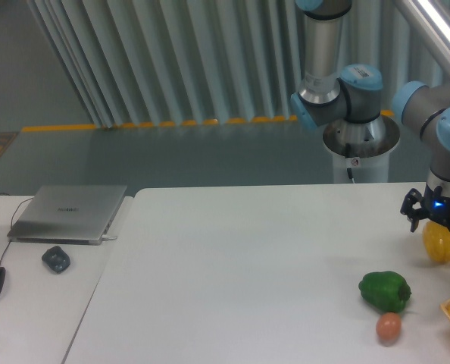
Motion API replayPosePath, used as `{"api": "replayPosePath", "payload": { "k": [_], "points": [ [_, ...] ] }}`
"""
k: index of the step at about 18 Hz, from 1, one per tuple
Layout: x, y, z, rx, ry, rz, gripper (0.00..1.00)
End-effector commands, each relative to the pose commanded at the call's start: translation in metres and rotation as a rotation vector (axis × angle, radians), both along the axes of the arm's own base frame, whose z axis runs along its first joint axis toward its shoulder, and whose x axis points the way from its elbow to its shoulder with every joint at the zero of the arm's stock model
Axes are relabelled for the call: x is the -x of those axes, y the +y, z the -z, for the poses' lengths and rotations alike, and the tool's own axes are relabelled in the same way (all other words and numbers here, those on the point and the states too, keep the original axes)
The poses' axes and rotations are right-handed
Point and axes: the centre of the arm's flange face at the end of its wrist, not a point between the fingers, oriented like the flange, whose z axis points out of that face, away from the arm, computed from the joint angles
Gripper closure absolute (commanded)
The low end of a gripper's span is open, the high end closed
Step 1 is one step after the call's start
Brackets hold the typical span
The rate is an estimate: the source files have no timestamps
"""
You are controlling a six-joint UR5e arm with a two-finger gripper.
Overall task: Place the yellow pepper in a basket
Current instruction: 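Lift the yellow pepper slightly and hold it above the table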
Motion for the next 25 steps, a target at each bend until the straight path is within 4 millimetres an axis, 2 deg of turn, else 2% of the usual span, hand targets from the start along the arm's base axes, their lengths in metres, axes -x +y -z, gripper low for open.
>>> {"api": "replayPosePath", "payload": {
  "k": [6,15,20,23,25],
  "points": [
    [-0.001,0.002,-0.001,0.099,0.062,0.019,0.0],
    [0.017,-0.015,0.003,0.105,0.064,-0.019,0.0],
    [0.017,-0.009,0.021,0.122,0.041,-0.032,0.0],
    [0.006,0.003,0.02,0.125,0.041,-0.032,0.0],
    [0.004,0.003,0.023,0.128,0.036,-0.033,0.0]
  ]
}}
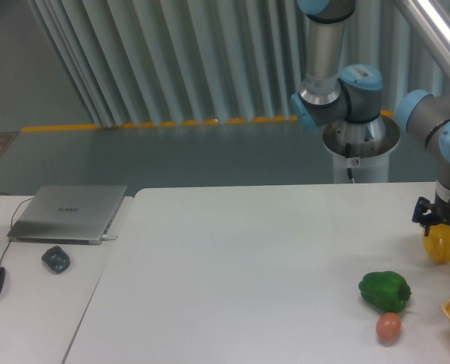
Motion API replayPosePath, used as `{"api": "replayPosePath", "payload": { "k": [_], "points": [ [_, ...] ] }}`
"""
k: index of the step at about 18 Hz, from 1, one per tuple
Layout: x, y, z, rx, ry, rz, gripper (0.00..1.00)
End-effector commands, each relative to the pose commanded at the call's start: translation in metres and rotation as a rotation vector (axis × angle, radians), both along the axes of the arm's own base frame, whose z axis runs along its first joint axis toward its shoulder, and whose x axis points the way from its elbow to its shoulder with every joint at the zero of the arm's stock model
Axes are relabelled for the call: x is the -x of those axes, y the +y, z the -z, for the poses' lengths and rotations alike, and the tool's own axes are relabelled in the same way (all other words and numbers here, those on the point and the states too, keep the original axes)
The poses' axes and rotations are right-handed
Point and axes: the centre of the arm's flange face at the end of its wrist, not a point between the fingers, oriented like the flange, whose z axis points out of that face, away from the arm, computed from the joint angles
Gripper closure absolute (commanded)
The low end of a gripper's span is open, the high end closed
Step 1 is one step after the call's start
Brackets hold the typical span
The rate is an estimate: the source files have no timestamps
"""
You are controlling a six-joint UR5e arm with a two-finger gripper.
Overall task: Place the yellow pepper in a basket
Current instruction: 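Lift the yellow pepper slightly and hold it above the table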
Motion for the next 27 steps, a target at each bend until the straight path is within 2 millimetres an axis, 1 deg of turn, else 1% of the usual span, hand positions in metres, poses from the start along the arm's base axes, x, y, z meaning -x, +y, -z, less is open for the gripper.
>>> {"api": "replayPosePath", "payload": {
  "k": [10,17,20,24,26,27],
  "points": [
    [0.005,-0.009,0.006,0.023,0.0,-0.008,0.0],
    [-0.003,-0.01,0.018,0.04,-0.022,-0.004,0.0],
    [-0.004,-0.01,0.023,0.045,-0.03,-0.002,0.0],
    [-0.003,-0.014,0.025,0.078,-0.012,0.005,0.0],
    [-0.003,-0.014,0.025,0.079,-0.012,0.008,0.08],
    [-0.001,-0.014,0.022,0.076,-0.007,0.008,0.16]
  ]
}}
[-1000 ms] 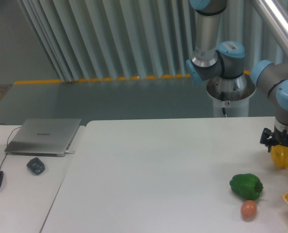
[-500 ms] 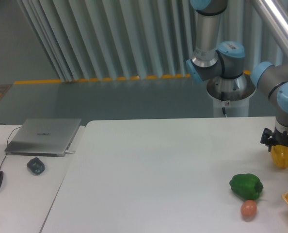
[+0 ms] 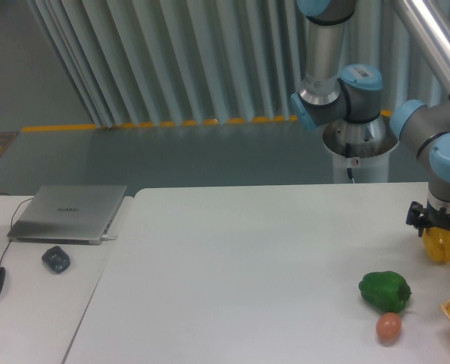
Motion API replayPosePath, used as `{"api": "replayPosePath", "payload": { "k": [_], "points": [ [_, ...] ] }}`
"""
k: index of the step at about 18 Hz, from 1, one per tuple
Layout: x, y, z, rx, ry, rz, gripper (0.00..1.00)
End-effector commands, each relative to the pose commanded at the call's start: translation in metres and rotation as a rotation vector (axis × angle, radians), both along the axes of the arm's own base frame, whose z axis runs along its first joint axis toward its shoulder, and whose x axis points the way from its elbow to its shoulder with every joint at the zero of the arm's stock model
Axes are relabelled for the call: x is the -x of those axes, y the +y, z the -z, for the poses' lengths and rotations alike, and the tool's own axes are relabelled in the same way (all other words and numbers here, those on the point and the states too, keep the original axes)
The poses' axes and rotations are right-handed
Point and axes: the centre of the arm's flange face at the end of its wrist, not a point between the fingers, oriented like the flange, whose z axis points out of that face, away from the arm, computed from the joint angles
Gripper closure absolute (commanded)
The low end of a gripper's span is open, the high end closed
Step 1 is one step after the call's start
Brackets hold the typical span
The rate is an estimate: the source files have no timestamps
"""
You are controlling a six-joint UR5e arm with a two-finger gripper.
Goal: Place the yellow pepper in a basket
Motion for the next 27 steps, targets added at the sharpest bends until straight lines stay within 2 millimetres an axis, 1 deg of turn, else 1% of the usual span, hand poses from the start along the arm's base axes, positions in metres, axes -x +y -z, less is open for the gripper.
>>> {"api": "replayPosePath", "payload": {
  "k": [2,3,4,5,8,9,11,12,15,18,21,23,24,25,27],
  "points": [
    [0.001,0.001,-0.003,-0.001,0.004,0.002,0.24],
    [0.002,0.001,-0.004,-0.003,0.007,0.002,0.26],
    [0.002,0.002,-0.006,-0.006,0.009,0.003,0.37],
    [0.002,0.002,-0.005,-0.005,0.007,0.003,0.43],
    [0.003,0.002,-0.013,-0.01,0.012,0.007,0.46],
    [0.003,0.002,-0.014,-0.011,0.013,0.009,0.5],
    [0.002,0.003,-0.017,-0.011,0.013,0.013,0.51],
    [0.001,0.004,-0.018,-0.012,0.01,0.015,0.54],
    [0.002,0.004,-0.021,-0.01,0.005,0.036,0.55],
    [0.002,0.003,-0.044,-0.016,-0.02,0.116,0.56],
    [-0.002,0.006,-0.056,-0.022,-0.014,0.142,0.56],
    [-0.005,0.019,-0.074,-0.029,-0.002,0.166,0.56],
    [-0.006,0.029,-0.091,-0.04,0.014,0.195,0.56],
    [-0.004,0.032,-0.101,-0.05,0.03,0.213,0.56],
    [0.002,0.037,-0.115,-0.05,0.053,0.293,0.56]
  ]
}}
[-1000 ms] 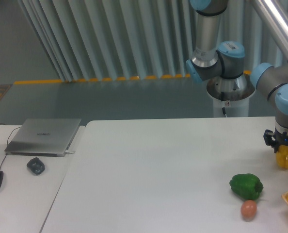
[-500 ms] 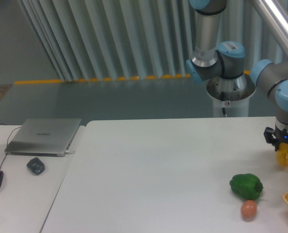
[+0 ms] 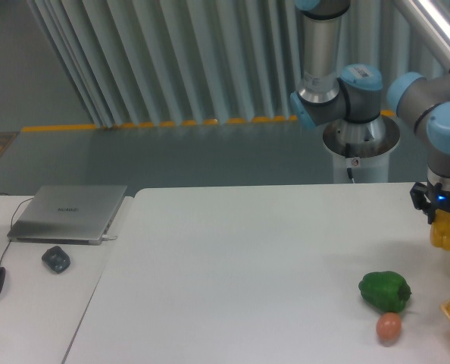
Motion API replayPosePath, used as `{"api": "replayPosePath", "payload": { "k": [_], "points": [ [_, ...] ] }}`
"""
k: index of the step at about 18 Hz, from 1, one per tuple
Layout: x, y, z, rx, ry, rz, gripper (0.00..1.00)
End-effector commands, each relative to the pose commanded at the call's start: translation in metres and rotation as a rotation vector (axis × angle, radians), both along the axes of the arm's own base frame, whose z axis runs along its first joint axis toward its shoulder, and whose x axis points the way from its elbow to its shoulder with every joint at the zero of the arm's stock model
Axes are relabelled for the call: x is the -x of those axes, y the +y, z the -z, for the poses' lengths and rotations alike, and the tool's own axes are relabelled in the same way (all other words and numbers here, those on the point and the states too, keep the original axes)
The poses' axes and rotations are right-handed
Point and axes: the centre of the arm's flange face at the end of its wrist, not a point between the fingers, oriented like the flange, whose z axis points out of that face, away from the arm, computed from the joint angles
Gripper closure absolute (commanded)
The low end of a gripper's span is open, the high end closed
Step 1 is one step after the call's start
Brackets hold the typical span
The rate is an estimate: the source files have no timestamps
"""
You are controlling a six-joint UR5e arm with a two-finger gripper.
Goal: Place the yellow pepper in a basket
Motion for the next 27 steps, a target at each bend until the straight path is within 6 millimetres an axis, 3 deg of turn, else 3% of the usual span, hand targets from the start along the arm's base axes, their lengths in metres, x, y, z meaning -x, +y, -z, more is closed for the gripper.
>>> {"api": "replayPosePath", "payload": {
  "k": [2,4,10,19,27],
  "points": [
    [0.01,0.002,-0.026,-0.007,0.035,0.125,0.56],
    [0.019,0.007,-0.04,-0.026,0.066,0.228,0.56],
    [0.046,0.025,-0.025,-0.07,0.164,0.337,0.56],
    [0.083,0.012,-0.016,-0.094,0.227,0.297,0.56],
    [0.092,0.002,0.01,-0.092,0.21,0.162,0.53]
  ]
}}
